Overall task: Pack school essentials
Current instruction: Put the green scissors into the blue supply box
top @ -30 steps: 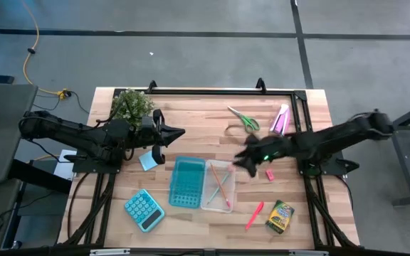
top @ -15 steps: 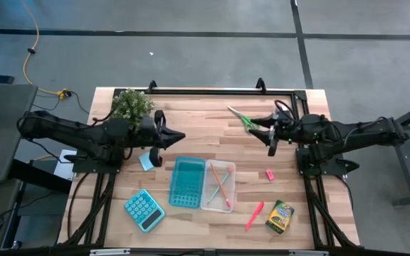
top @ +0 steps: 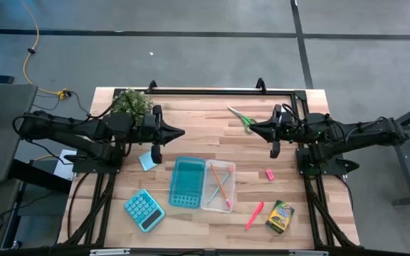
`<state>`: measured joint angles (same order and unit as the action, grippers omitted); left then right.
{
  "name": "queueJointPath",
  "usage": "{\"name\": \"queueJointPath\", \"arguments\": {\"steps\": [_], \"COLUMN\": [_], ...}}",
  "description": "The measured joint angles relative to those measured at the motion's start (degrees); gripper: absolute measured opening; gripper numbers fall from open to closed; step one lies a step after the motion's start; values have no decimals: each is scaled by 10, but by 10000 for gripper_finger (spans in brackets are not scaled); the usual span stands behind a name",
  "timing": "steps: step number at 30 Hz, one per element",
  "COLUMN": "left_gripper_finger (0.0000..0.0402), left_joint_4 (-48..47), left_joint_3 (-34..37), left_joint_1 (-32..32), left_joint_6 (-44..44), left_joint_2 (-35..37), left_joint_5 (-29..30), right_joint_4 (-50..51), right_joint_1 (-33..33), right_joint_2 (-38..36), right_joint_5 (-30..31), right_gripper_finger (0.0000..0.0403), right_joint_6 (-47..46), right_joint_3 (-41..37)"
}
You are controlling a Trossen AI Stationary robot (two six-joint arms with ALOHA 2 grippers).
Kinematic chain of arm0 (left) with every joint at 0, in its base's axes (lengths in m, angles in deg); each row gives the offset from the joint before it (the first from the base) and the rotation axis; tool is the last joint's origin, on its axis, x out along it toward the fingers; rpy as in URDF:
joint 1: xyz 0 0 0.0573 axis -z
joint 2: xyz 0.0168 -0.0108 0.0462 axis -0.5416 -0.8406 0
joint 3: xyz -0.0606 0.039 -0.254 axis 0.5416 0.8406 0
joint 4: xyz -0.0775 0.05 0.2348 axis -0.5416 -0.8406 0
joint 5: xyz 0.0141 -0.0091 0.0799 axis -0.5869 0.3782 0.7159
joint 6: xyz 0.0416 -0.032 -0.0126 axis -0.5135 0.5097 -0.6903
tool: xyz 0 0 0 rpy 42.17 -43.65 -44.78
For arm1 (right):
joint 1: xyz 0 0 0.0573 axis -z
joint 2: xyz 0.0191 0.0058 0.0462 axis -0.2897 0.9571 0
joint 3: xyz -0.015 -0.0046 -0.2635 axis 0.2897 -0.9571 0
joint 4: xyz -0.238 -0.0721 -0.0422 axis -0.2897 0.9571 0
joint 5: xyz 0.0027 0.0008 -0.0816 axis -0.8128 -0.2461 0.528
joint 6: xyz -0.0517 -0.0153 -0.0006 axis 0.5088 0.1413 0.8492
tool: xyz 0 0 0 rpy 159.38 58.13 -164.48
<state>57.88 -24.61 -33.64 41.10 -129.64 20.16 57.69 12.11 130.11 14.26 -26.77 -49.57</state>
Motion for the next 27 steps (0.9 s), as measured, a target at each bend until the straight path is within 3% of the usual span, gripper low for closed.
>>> {"name": "queueJointPath", "arguments": {"steps": [15,22,27], "left_gripper_finger": [0,0,0], "left_joint_4": [0,0,0], "left_joint_3": [0,0,0], "left_joint_1": [0,0,0], "left_joint_6": [0,1,2], "left_joint_2": [0,0,0], "left_joint_5": [0,0,4], "right_joint_4": [0,0,-1], "right_joint_1": [0,0,7], "right_joint_2": [0,0,5], "right_joint_5": [-7,-4,32], "right_gripper_finger": [3,4,5], "right_joint_6": [5,-52,-129], "right_joint_3": [0,0,0]}}
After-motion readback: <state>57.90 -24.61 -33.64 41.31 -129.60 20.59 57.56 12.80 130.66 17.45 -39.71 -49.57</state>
